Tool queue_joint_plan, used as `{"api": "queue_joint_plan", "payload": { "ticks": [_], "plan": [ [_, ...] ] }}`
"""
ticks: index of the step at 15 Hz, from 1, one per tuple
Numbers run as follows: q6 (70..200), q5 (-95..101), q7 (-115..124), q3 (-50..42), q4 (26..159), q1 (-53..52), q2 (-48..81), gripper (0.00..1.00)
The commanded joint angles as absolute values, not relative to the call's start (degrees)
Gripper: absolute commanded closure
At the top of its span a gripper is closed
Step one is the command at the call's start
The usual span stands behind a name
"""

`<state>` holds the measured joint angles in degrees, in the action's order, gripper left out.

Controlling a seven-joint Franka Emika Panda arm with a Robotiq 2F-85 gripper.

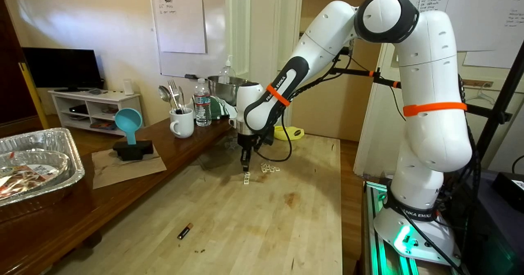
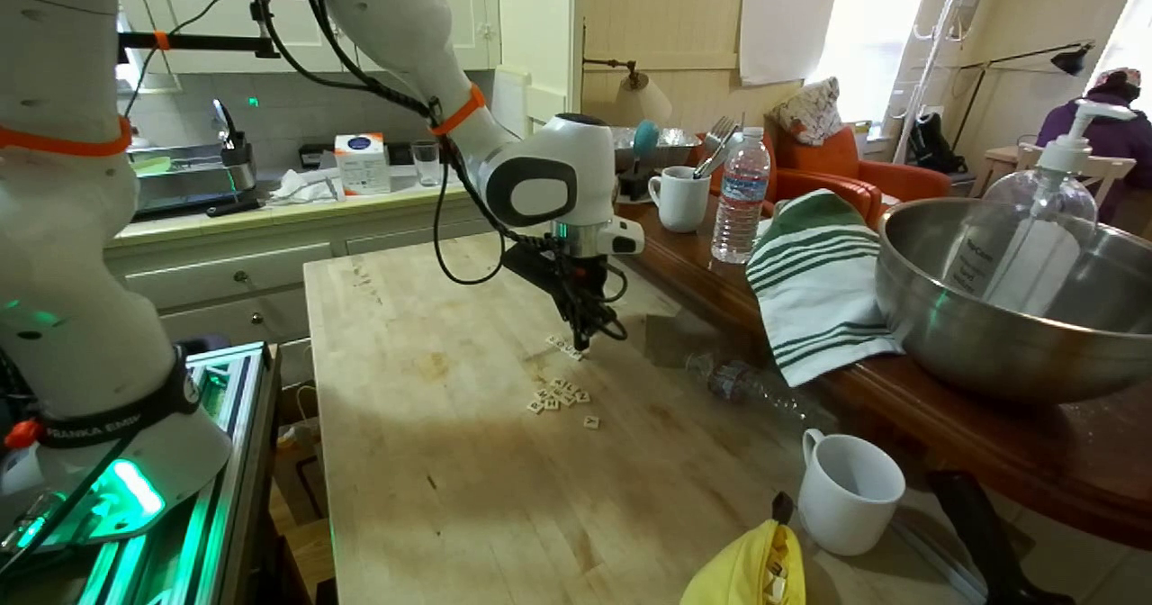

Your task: Move the letter pieces on the table

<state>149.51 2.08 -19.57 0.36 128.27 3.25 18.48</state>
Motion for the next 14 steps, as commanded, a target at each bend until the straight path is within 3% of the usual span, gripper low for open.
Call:
{"api": "queue_joint_plan", "payload": {
  "ticks": [1,14],
  "plan": [
    [150.55,3.36,-20.85,0.67,128.71,4.09,19.35,1.0],
    [152.31,4.69,-20.64,-1.3,129.41,5.32,20.05,1.0]
  ]
}}
